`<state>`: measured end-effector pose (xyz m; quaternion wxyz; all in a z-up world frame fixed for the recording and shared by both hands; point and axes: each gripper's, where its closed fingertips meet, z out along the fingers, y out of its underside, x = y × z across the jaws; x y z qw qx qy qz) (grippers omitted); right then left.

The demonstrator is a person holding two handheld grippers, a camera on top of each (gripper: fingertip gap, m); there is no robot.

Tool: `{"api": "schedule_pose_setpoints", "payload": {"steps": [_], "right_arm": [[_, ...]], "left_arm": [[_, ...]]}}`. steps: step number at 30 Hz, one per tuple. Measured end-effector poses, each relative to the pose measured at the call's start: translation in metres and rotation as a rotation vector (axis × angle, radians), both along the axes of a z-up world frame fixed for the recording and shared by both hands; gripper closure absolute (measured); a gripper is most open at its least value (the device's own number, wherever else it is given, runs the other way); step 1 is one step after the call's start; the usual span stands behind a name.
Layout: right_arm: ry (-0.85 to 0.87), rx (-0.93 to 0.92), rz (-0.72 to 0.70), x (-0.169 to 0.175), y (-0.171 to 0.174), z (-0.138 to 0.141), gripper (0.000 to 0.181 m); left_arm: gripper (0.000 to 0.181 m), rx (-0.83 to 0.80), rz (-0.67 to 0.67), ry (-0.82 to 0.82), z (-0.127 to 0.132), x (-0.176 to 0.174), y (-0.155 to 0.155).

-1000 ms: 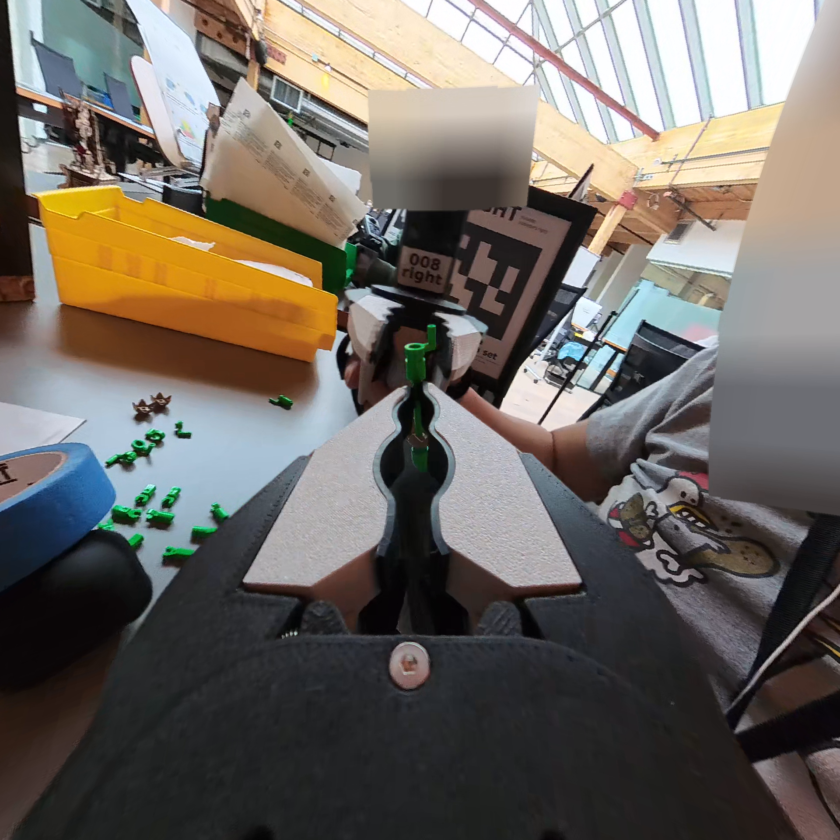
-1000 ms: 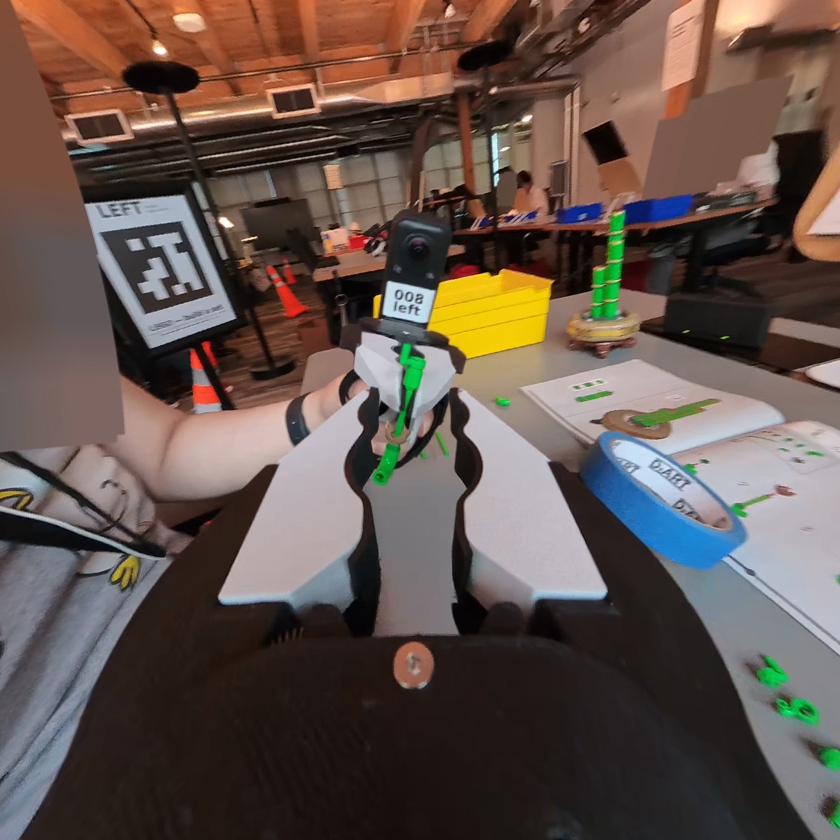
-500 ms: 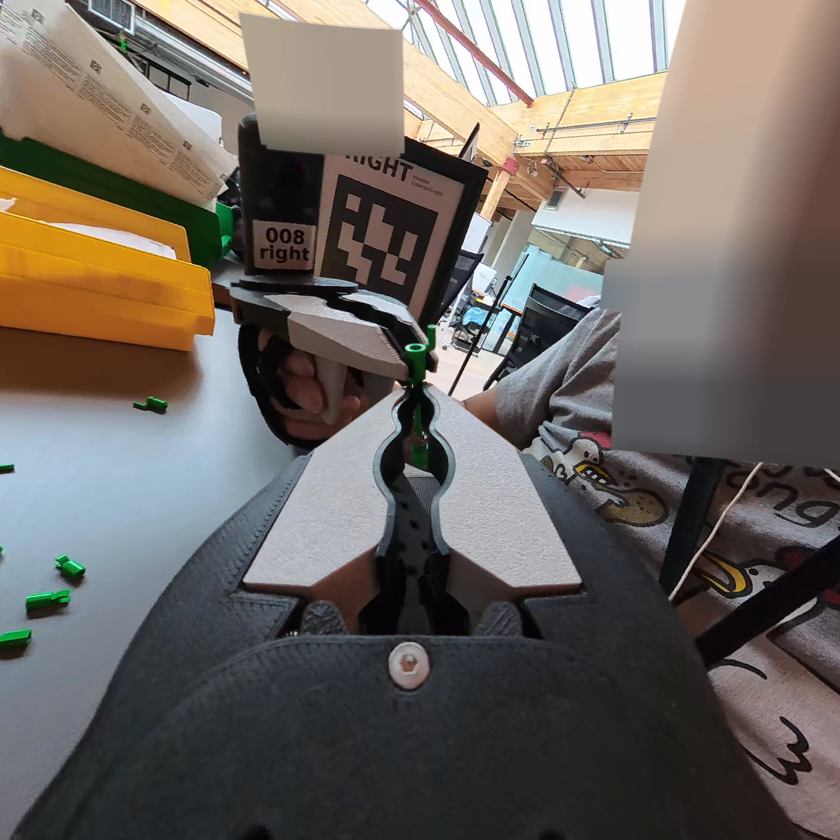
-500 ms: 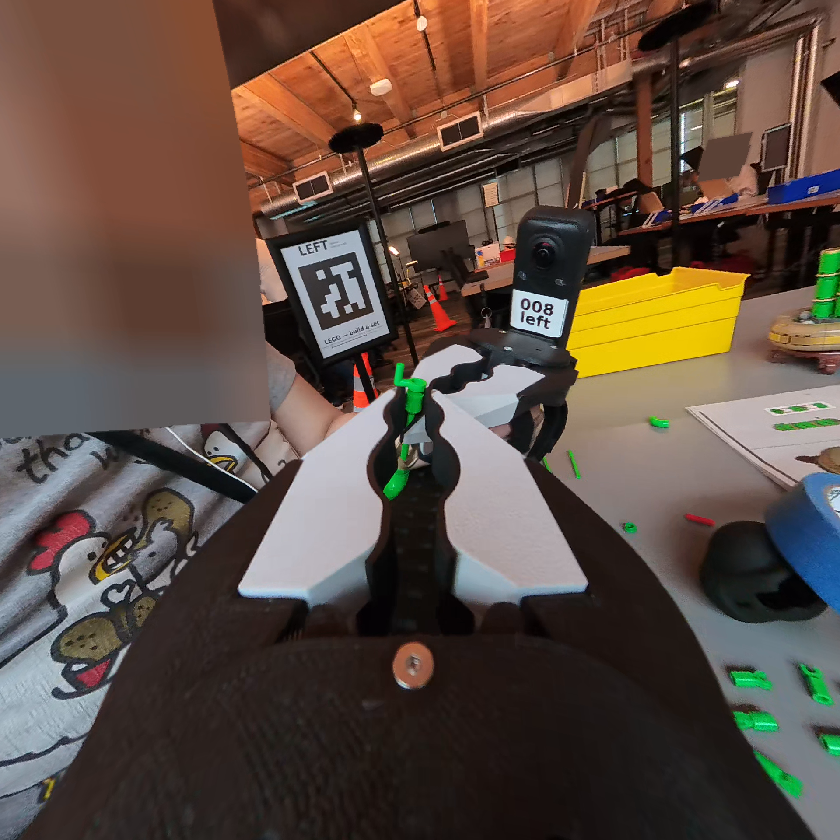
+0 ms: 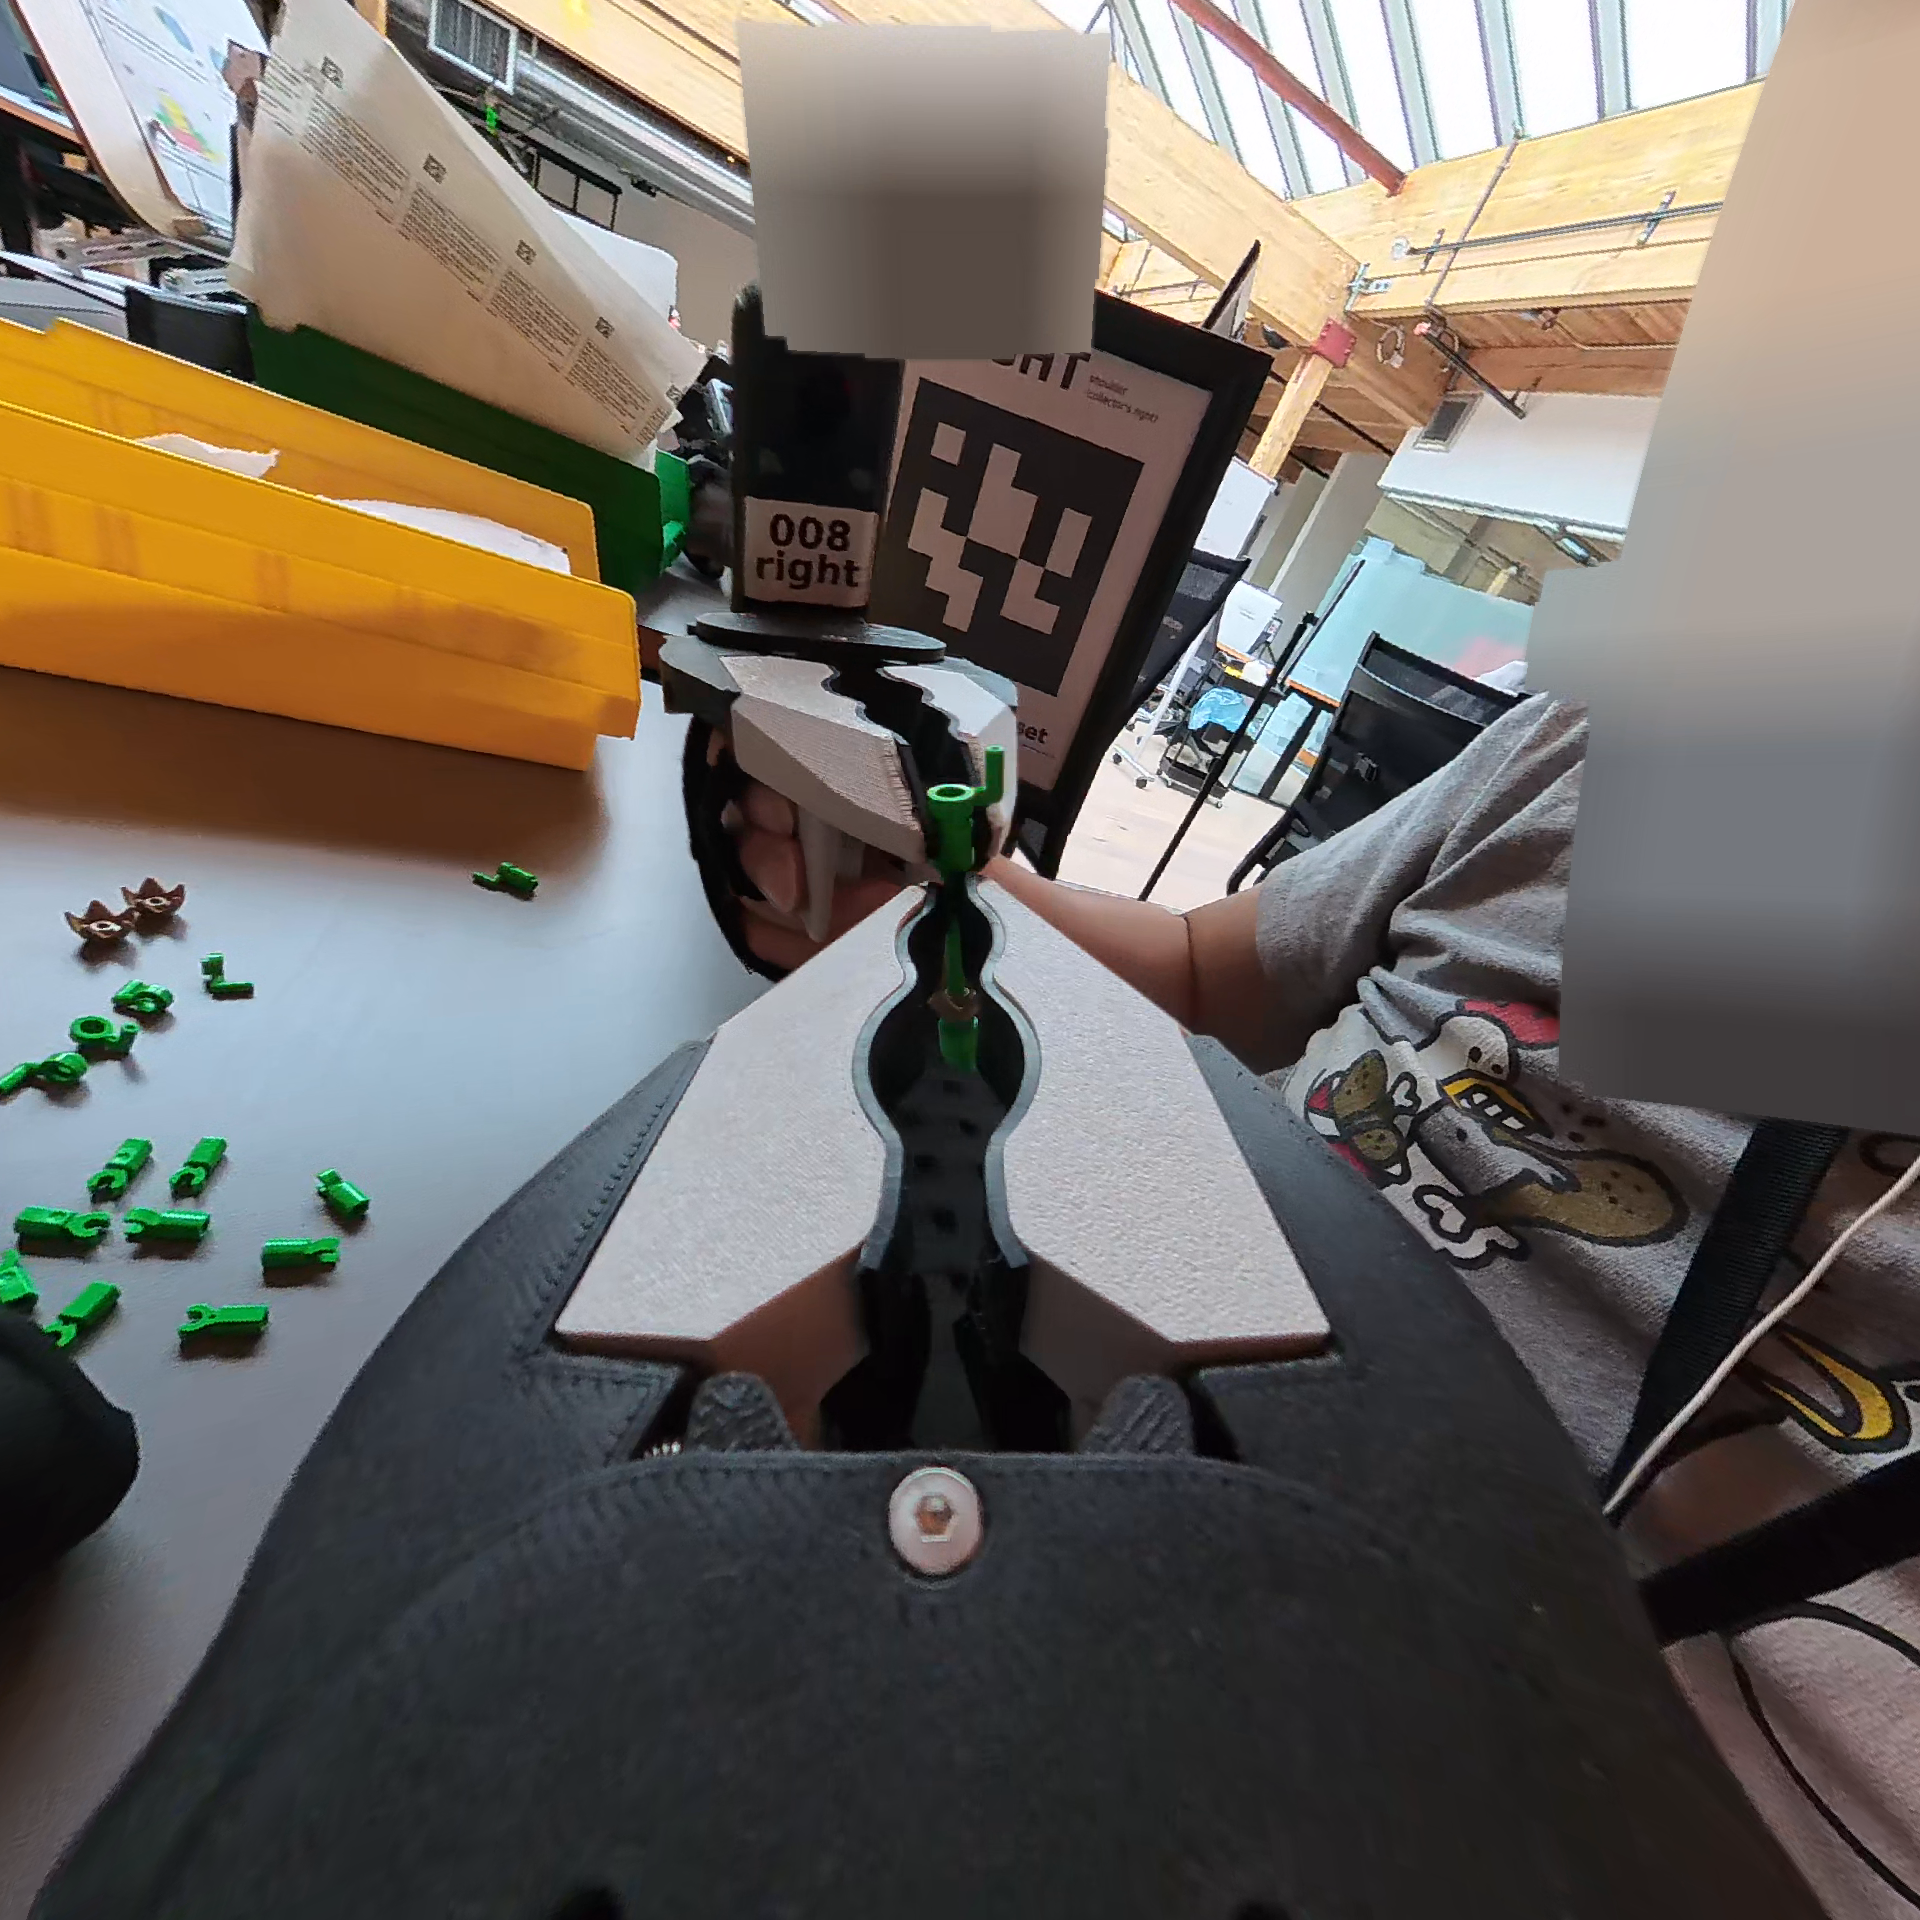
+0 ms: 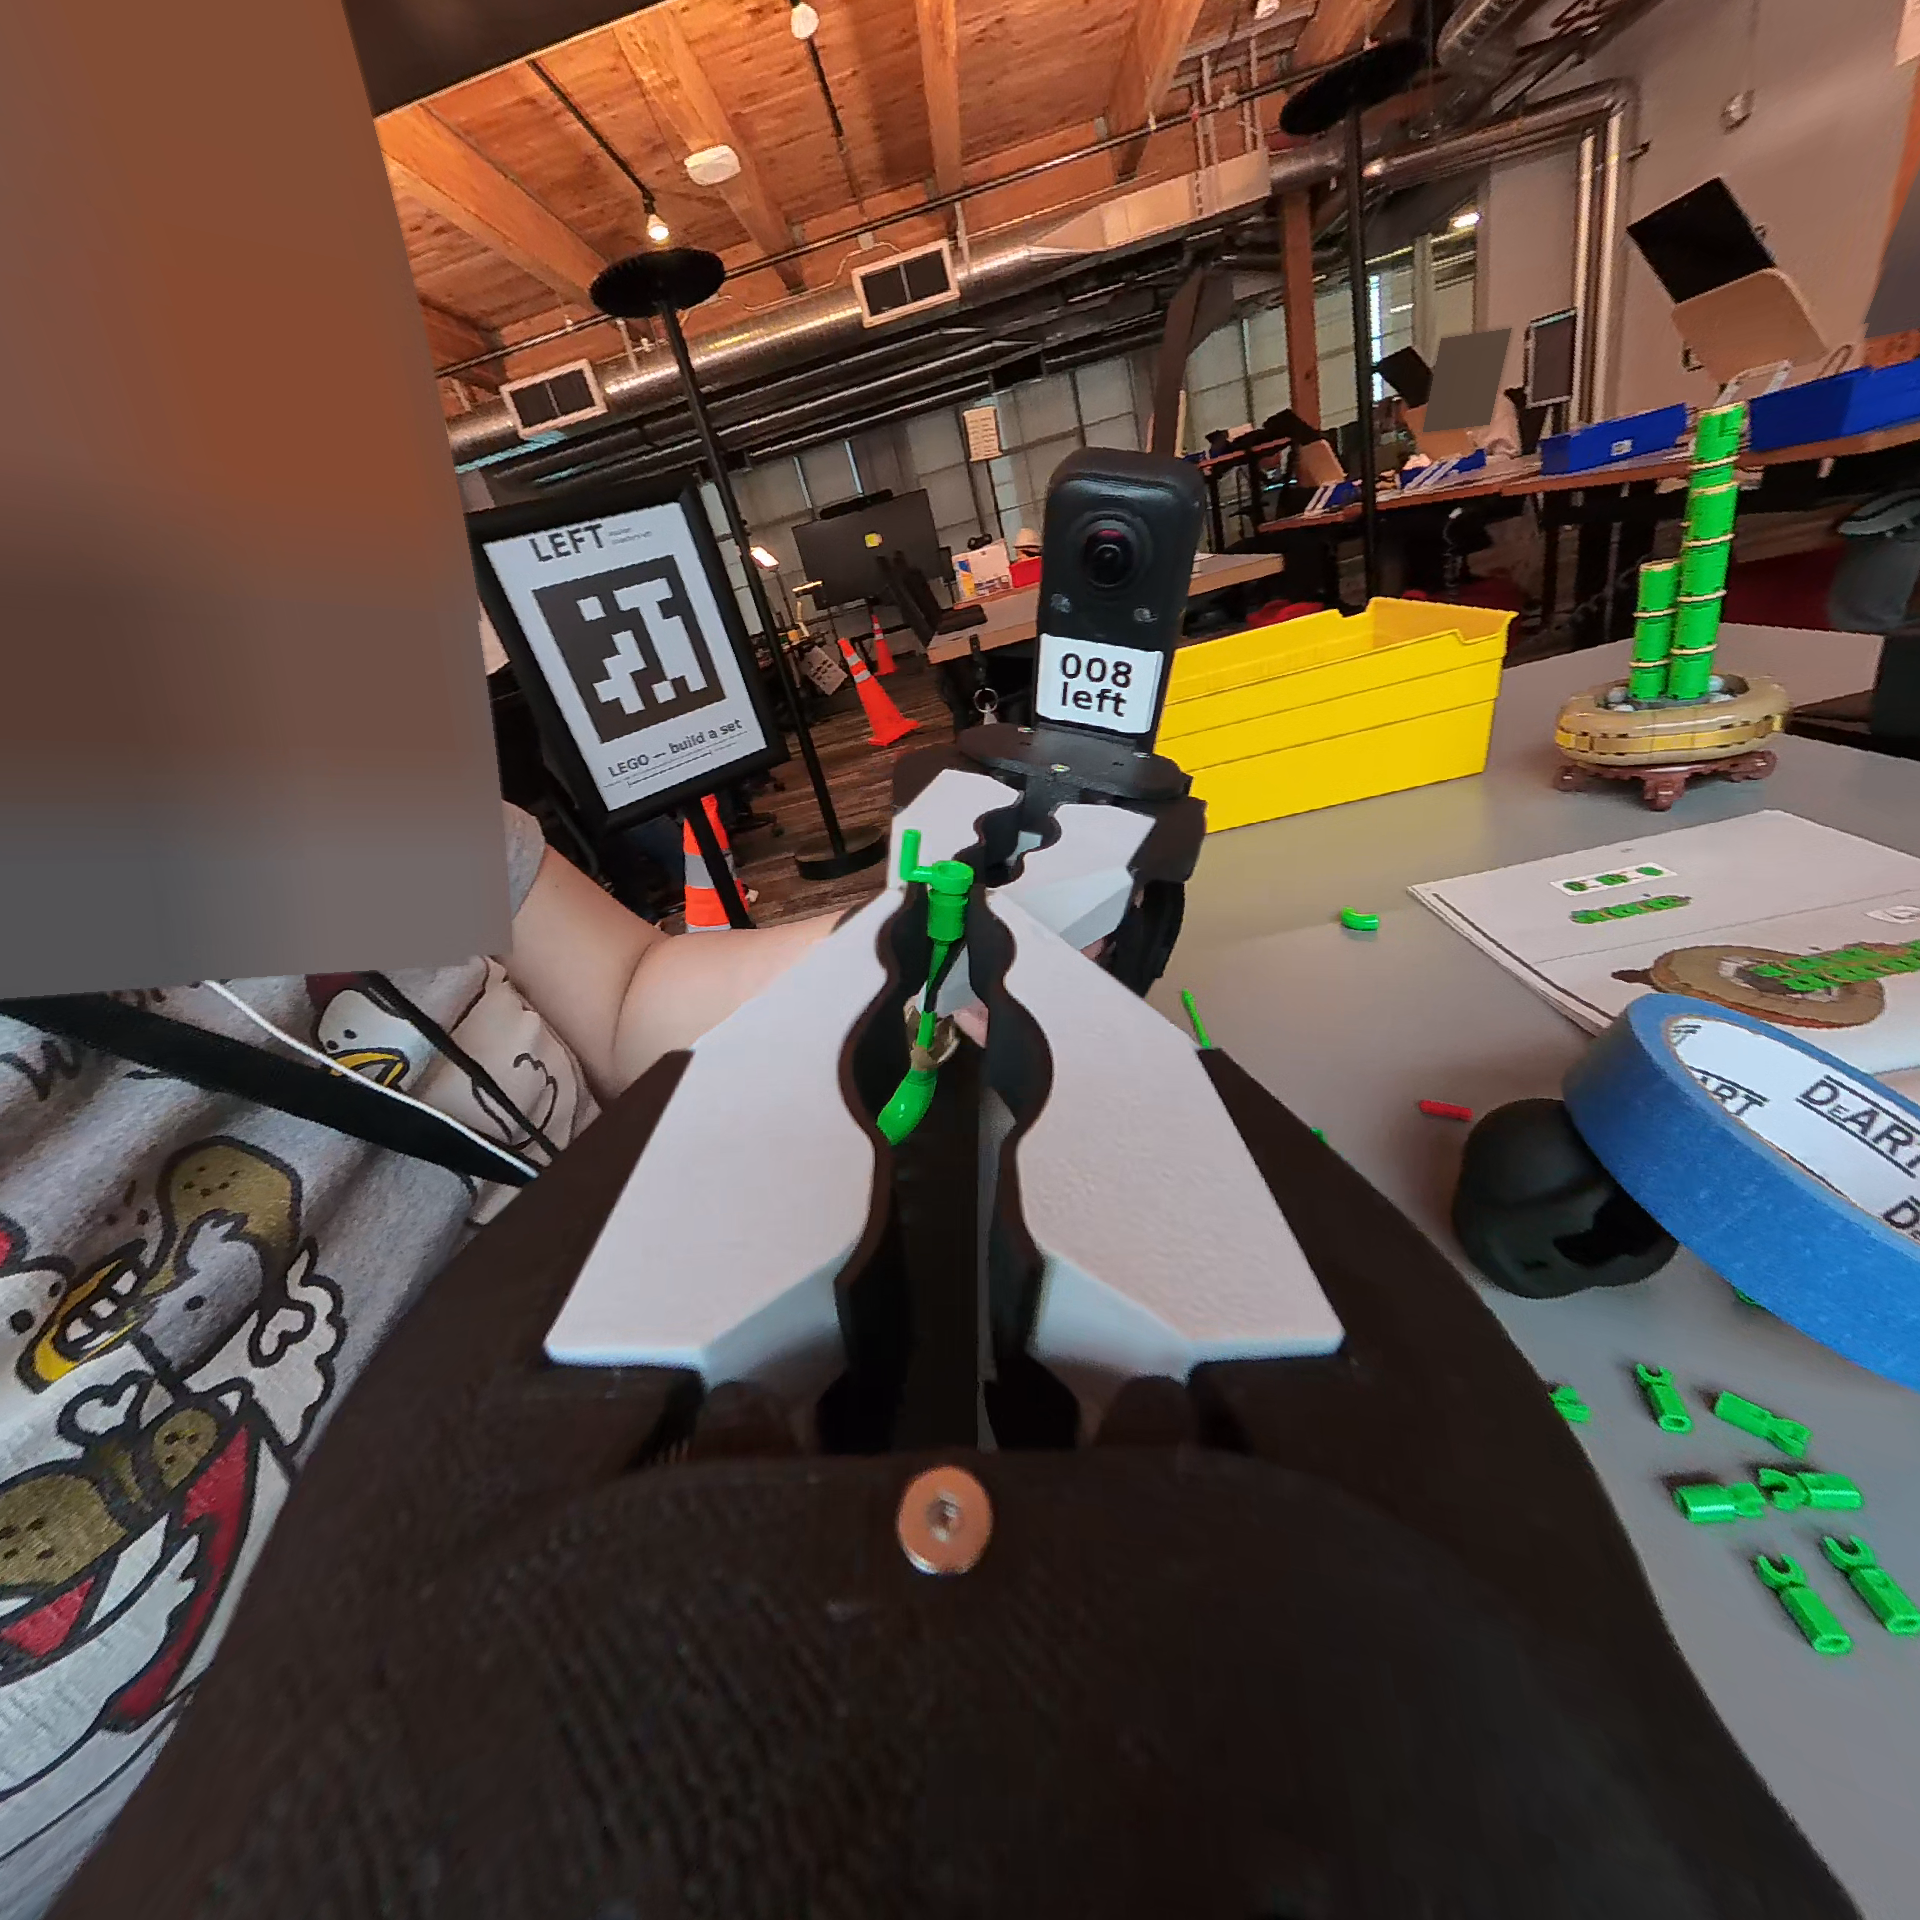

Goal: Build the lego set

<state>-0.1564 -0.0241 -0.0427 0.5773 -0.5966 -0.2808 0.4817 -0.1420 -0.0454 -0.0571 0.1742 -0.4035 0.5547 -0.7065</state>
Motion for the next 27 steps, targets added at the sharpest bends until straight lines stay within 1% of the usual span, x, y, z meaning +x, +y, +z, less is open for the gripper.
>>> {"api": "schedule_pose_setpoints", "payload": {"steps": [3, 6, 14, 27], "right_arm": [[-0.002, -0.011, -0.052, 0.0031, 0.0066, -0.0023, 0.177], [-0.004, -0.016, -0.08, 0.0045, 0.0099, -0.0038, 0.177], [0.052, -0.032, -0.047, 0.0041, 0.0088, -0.0015, 0.176], [0.046, -0.049, -0.067, 0.0077, 0.0117, -0.0065, 0.176]], "left_arm": [[0.181, 0.004, 0.041, 0.013, -0.0024, 0.0031, 0.0064], [0.181, -0.002, 0.056, 0.02, -0.0037, 0.0042, 0.0092], [0.181, -0.049, 0.032, 0.021, -0.0015, 0.0036, 0.0084], [0.181, -0.042, 0.056, 0.045, -0.0067, 0.0071, 0.0118]]}}
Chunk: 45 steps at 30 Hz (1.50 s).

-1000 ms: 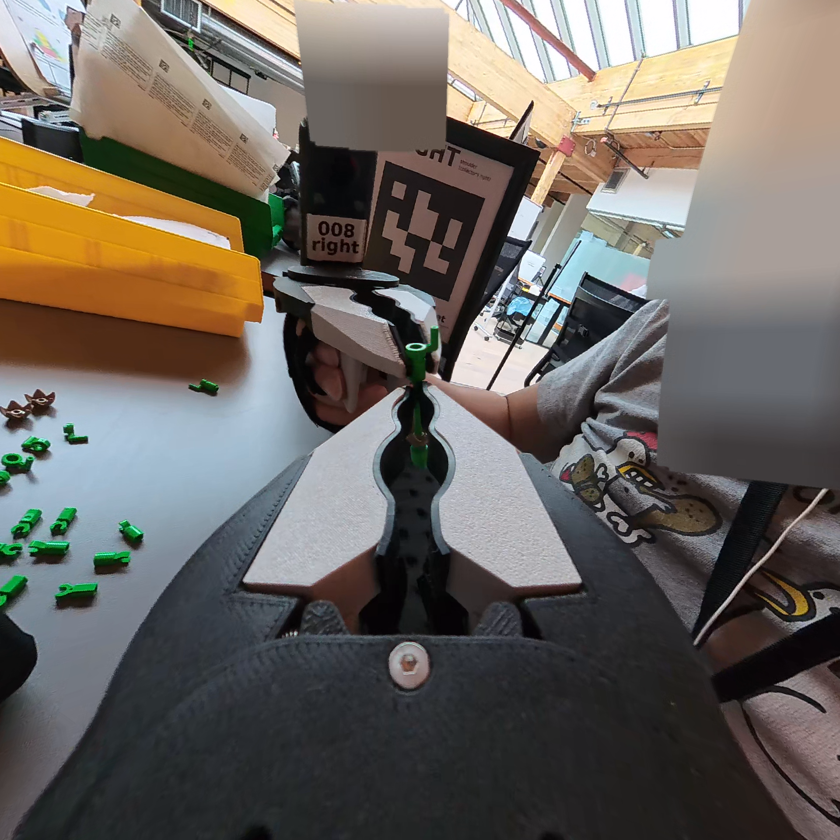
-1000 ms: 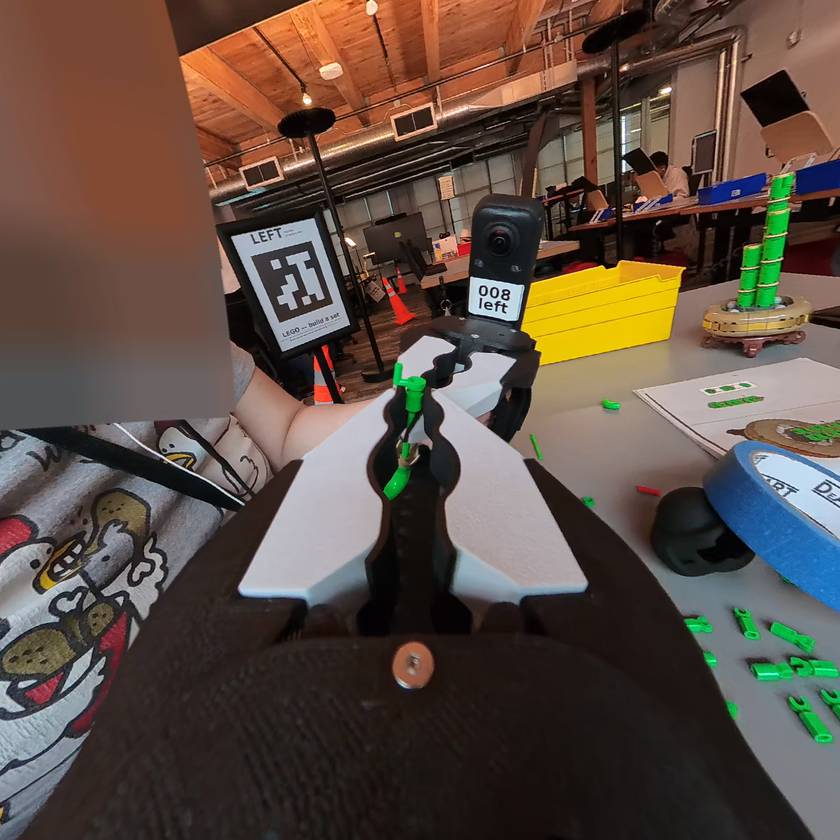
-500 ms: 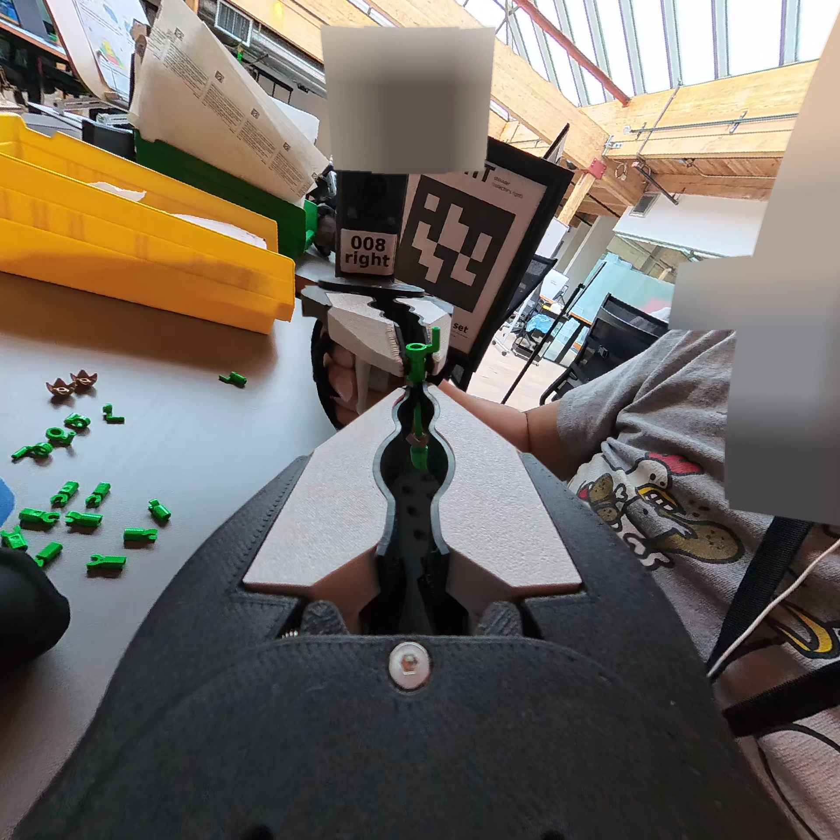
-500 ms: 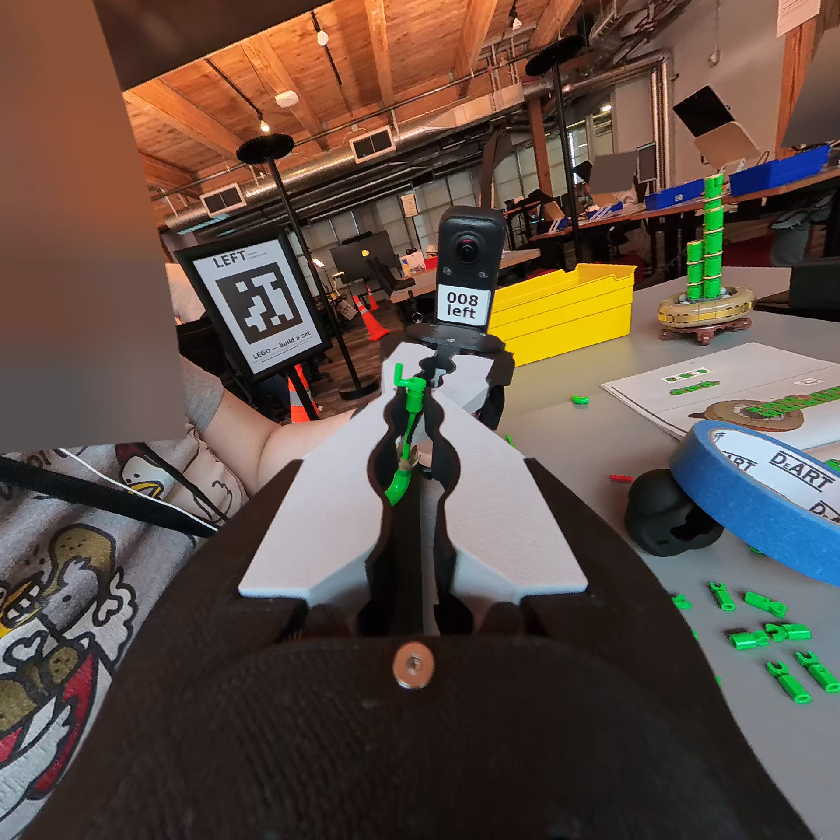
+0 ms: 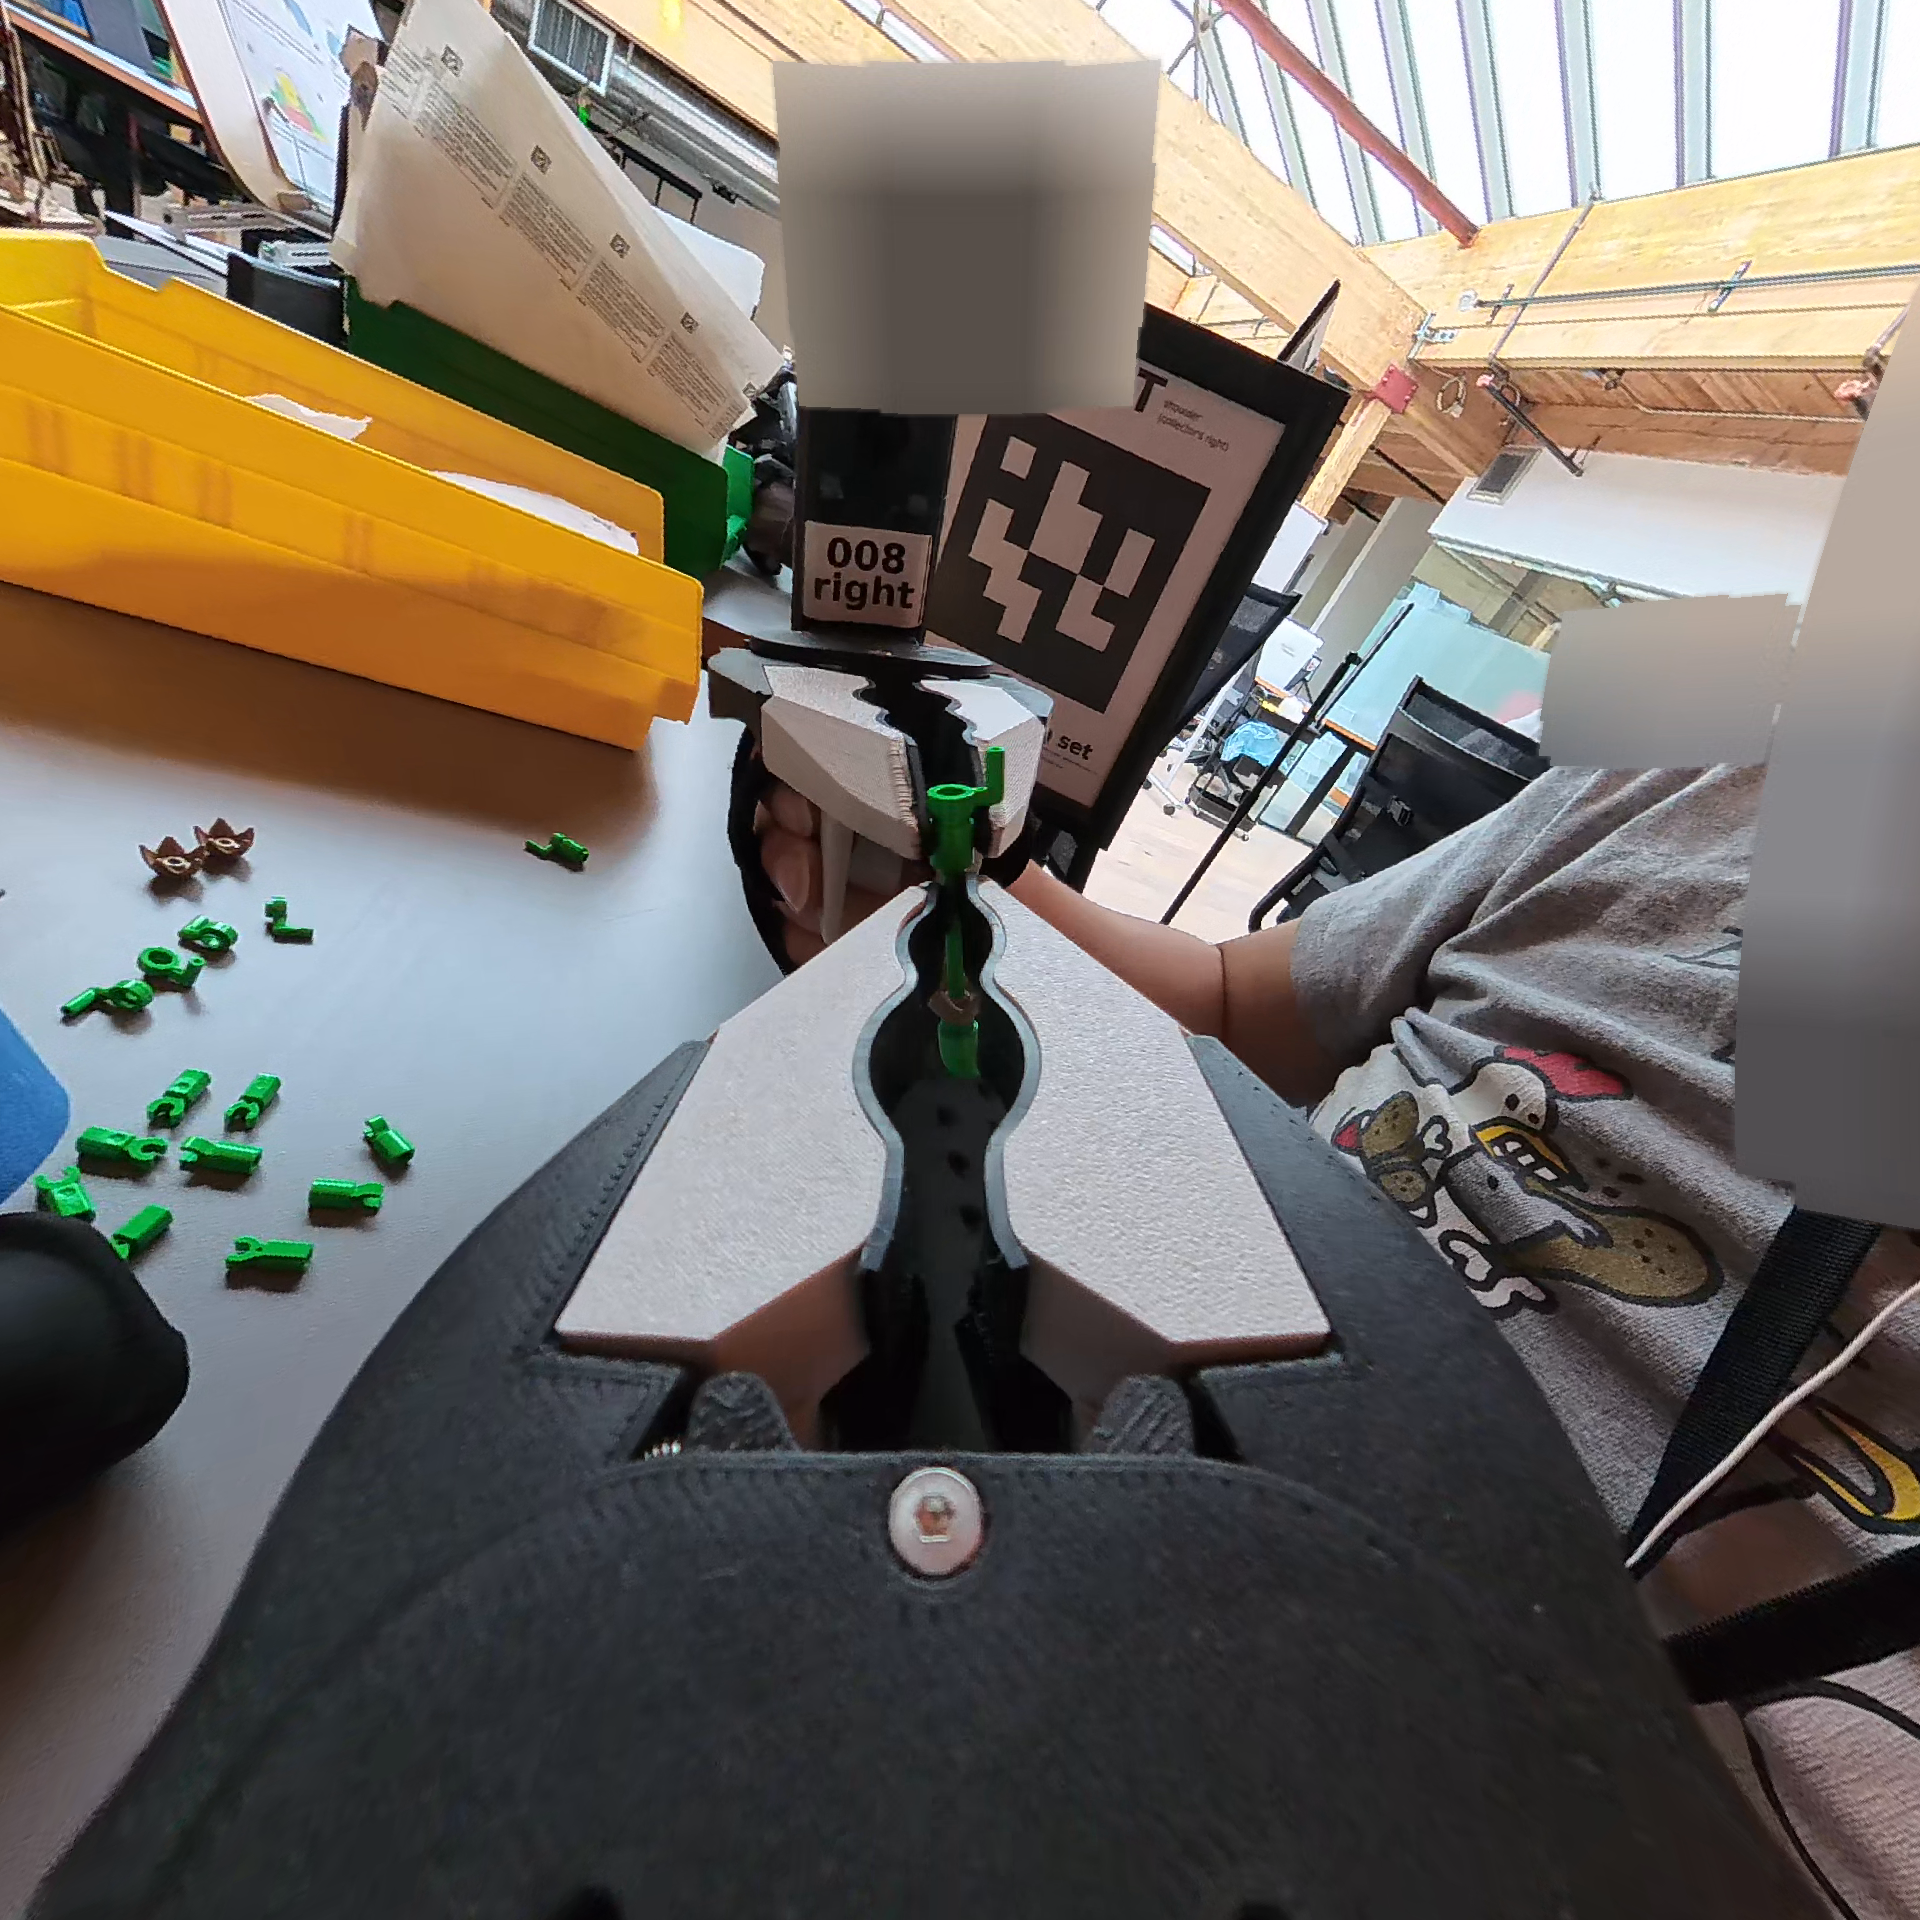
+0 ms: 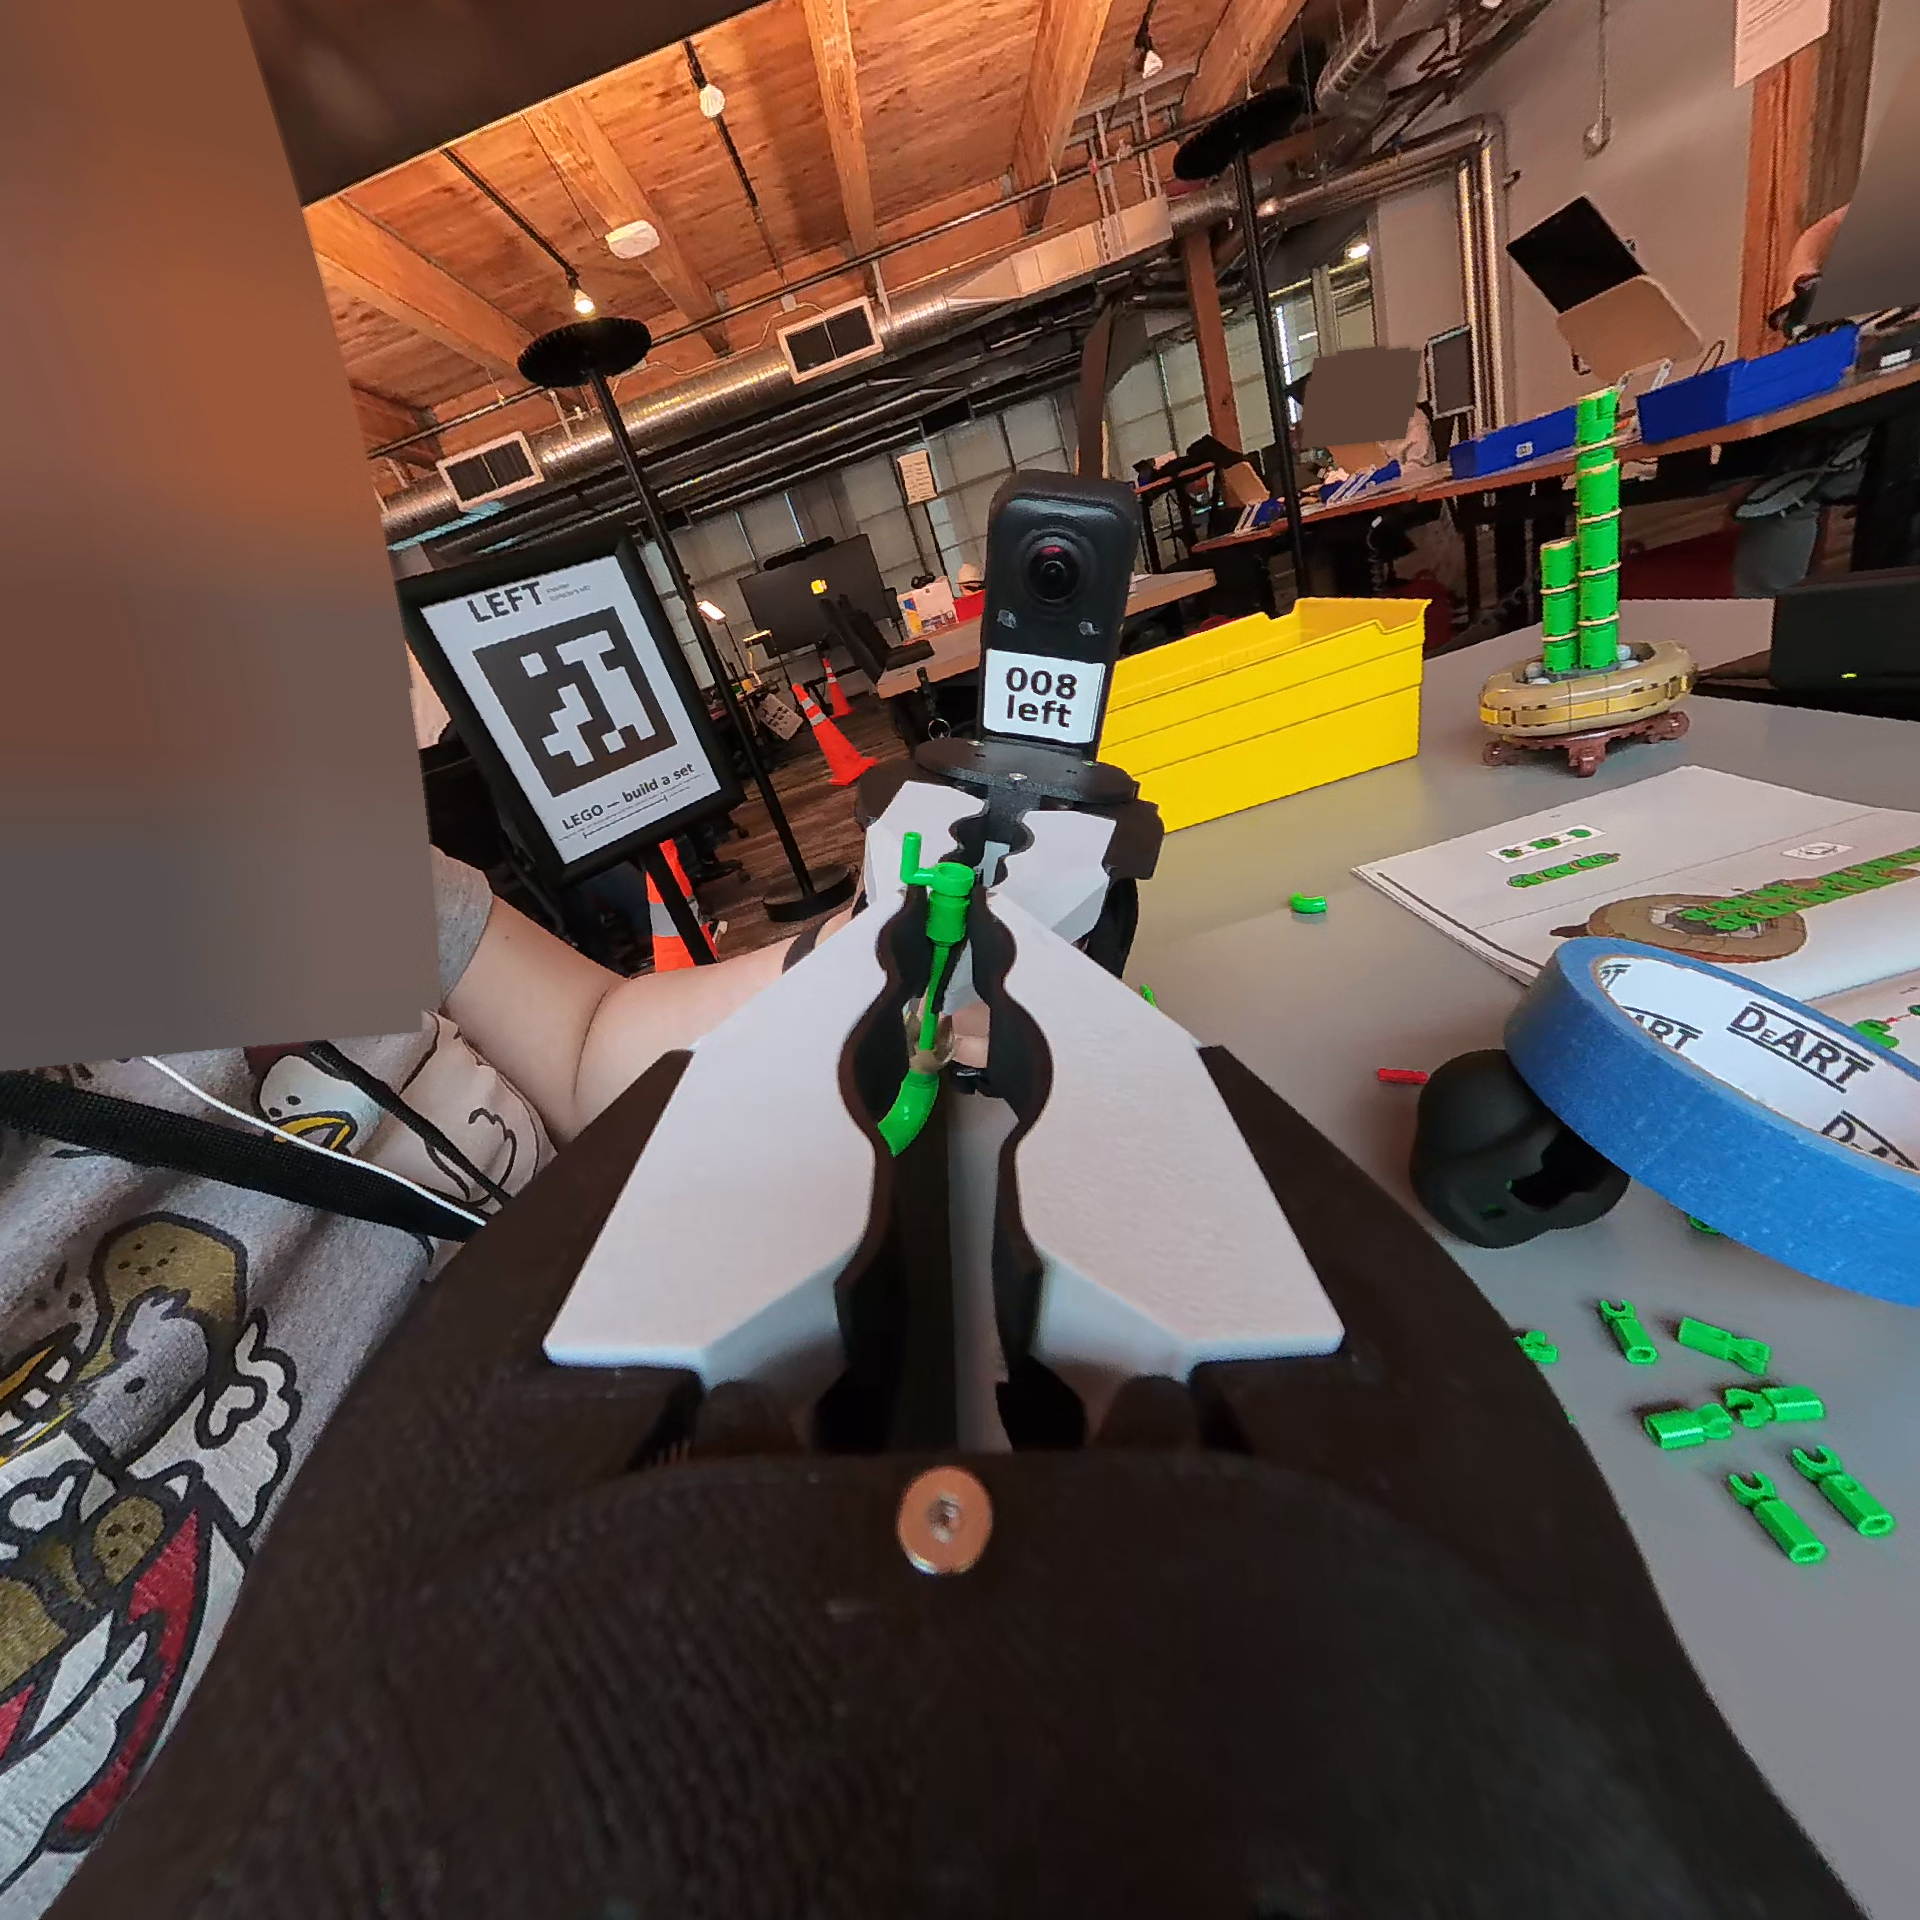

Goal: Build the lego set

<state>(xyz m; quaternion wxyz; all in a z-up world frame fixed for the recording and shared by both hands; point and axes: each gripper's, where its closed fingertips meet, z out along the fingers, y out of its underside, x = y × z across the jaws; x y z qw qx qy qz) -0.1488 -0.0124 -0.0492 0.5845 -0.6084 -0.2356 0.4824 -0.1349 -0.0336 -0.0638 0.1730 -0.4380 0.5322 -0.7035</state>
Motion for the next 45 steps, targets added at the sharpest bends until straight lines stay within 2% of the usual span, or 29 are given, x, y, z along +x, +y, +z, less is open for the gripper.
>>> {"api": "schedule_pose_setpoints", "payload": {"steps": [15, 20, 35, 45], "right_arm": [[0.046, -0.055, 0.038, 0.002, 0.001, -0.002, 0.176], [0.015, -0.081, -0.032, 0.007, 0.01, -0.009, 0.177], [0.005, -0.201, -0.342, 0.018, 0.043, -0.031, 0.177], [0.013, -0.205, -0.405, 0.019, 0.047, -0.033, 0.177]], "left_arm": [[0.181, -0.103, -0.028, 0.037, -0.001, 0.001, 0.001], [0.181, -0.02, 0.073, 0.057, -0.009, 0.007, 0.01], [0.181, 0.048, 0.282, 0.154, -0.03, 0.016, 0.043], [0.181, 0.09, 0.325, 0.168, -0.033, 0.017, 0.047]]}}
